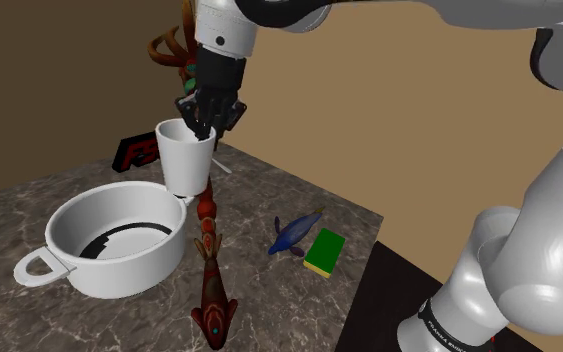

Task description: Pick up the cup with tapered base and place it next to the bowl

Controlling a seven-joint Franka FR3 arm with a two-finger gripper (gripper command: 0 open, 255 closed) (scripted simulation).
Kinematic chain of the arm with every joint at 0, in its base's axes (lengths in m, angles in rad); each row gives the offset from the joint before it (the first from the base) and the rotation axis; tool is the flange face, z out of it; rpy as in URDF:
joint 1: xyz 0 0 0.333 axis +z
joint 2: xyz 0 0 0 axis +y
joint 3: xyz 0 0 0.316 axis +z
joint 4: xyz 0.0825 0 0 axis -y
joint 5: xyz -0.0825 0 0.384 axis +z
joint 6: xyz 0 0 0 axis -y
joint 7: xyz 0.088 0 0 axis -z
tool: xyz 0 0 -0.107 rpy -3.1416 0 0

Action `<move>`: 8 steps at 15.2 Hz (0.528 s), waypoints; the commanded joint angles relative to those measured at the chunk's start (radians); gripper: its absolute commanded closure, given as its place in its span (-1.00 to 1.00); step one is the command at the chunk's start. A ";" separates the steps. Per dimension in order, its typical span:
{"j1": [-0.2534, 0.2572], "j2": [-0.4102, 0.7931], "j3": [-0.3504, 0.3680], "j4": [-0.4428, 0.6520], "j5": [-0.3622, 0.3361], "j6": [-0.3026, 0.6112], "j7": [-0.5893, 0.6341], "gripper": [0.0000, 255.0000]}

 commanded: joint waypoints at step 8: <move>0.105 -0.001 0.111 0.004 -0.026 0.005 0.225 1.00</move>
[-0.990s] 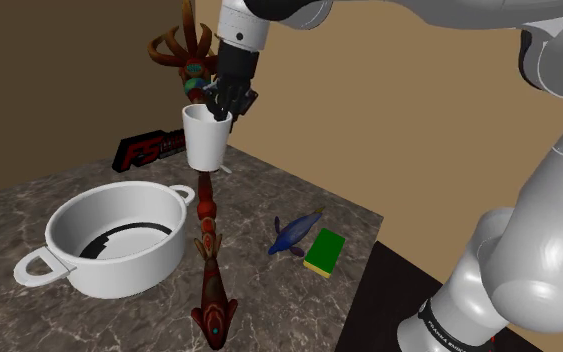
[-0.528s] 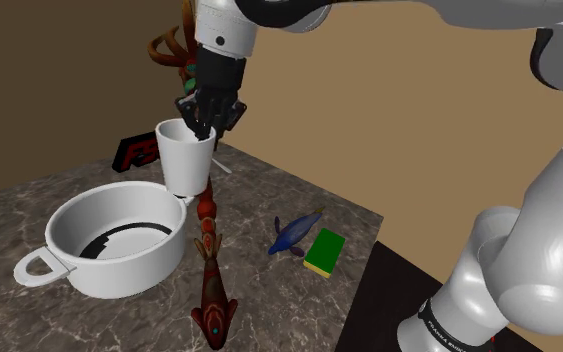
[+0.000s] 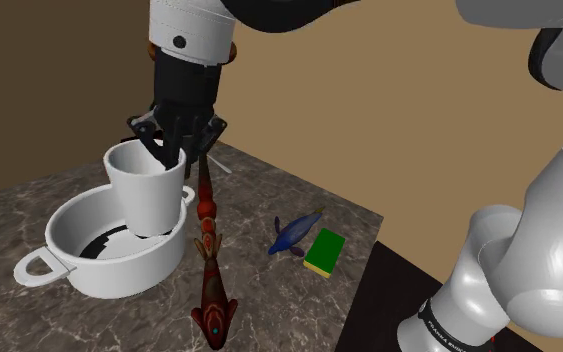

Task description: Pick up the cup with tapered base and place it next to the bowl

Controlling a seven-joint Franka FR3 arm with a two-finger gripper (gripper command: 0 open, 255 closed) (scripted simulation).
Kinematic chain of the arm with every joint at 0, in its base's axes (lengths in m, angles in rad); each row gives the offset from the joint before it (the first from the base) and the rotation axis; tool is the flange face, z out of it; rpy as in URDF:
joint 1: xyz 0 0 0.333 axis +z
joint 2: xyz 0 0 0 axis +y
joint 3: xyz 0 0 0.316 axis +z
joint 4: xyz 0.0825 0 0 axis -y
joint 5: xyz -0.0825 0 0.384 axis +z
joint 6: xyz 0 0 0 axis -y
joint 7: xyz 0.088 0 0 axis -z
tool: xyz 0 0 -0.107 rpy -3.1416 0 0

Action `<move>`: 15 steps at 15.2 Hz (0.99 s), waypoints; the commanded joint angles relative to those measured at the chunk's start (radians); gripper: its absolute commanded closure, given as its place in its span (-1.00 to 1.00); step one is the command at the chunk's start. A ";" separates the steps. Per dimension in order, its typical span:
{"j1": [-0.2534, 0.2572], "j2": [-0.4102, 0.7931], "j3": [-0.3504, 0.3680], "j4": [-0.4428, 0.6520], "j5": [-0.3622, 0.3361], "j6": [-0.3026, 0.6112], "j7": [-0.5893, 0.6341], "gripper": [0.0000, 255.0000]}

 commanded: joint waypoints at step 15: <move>0.103 0.068 0.099 -0.030 -0.055 0.096 0.218 1.00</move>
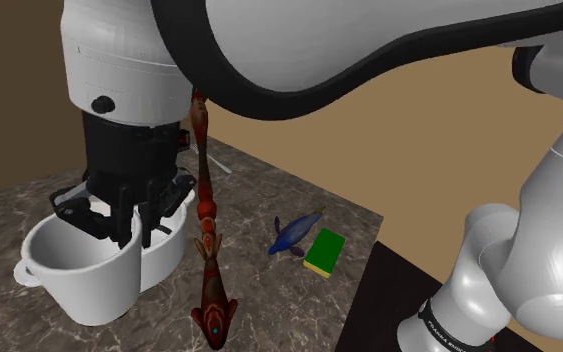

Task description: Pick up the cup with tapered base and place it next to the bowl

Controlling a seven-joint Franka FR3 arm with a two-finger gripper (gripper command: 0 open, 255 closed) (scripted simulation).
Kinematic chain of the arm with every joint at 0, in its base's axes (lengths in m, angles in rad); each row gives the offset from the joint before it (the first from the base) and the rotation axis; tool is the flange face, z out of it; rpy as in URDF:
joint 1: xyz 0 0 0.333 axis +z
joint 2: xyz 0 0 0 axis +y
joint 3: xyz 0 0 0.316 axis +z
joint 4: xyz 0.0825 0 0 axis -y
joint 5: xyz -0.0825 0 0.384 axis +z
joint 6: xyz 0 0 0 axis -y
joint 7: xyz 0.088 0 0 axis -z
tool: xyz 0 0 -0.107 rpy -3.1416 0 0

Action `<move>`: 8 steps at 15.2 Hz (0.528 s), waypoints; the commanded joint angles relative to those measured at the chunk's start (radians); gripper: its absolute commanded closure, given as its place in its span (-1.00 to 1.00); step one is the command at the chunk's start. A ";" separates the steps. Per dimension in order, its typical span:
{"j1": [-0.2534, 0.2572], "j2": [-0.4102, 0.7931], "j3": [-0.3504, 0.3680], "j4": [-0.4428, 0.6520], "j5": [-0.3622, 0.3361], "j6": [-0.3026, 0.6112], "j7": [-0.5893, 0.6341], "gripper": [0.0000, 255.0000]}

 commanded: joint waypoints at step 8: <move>0.000 0.022 -0.001 -0.101 -0.011 0.122 0.005 1.00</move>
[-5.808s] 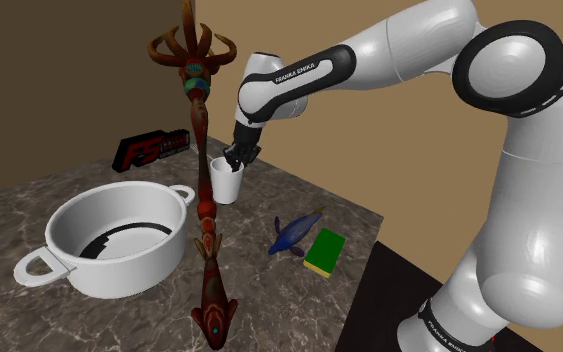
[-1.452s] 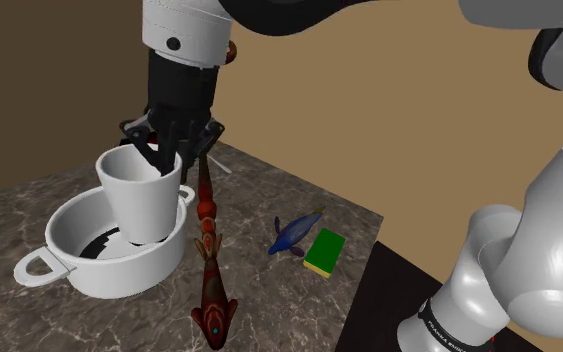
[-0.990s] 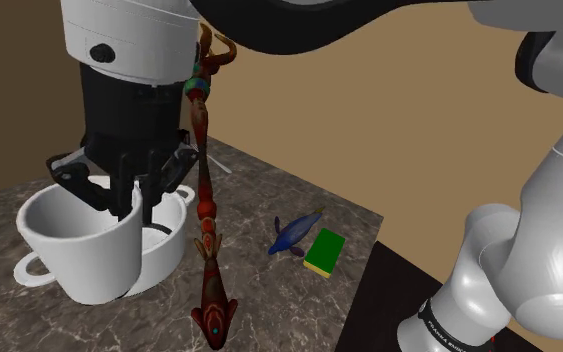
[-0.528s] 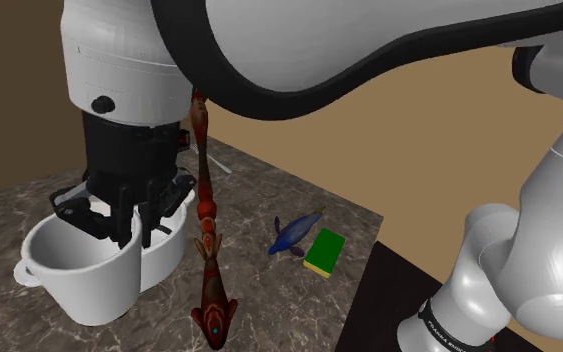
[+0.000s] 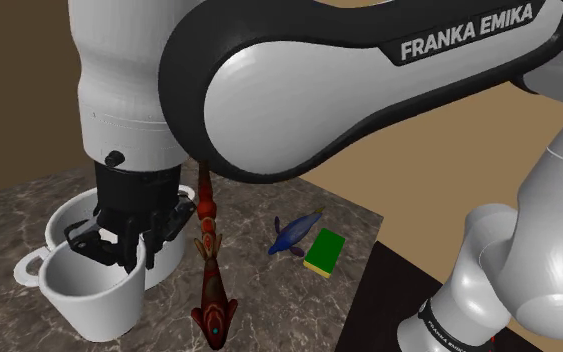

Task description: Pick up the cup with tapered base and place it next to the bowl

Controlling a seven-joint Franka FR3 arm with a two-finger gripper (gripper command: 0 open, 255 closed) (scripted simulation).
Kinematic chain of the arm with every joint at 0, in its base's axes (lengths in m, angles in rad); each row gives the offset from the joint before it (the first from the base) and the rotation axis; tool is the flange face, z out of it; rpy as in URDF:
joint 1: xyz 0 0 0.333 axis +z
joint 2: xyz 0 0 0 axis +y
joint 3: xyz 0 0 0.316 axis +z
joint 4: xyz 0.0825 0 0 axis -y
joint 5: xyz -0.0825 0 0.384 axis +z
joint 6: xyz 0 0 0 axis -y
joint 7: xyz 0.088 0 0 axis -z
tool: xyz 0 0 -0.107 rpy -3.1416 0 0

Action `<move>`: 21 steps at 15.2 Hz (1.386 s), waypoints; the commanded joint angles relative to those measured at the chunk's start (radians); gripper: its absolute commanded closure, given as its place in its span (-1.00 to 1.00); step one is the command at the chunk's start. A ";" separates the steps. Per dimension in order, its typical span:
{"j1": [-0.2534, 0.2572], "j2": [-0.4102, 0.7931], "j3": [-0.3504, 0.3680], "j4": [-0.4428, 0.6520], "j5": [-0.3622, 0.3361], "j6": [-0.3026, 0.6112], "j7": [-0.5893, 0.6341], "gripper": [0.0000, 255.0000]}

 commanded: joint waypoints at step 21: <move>0.012 0.108 -0.010 -0.158 -0.064 0.257 0.042 1.00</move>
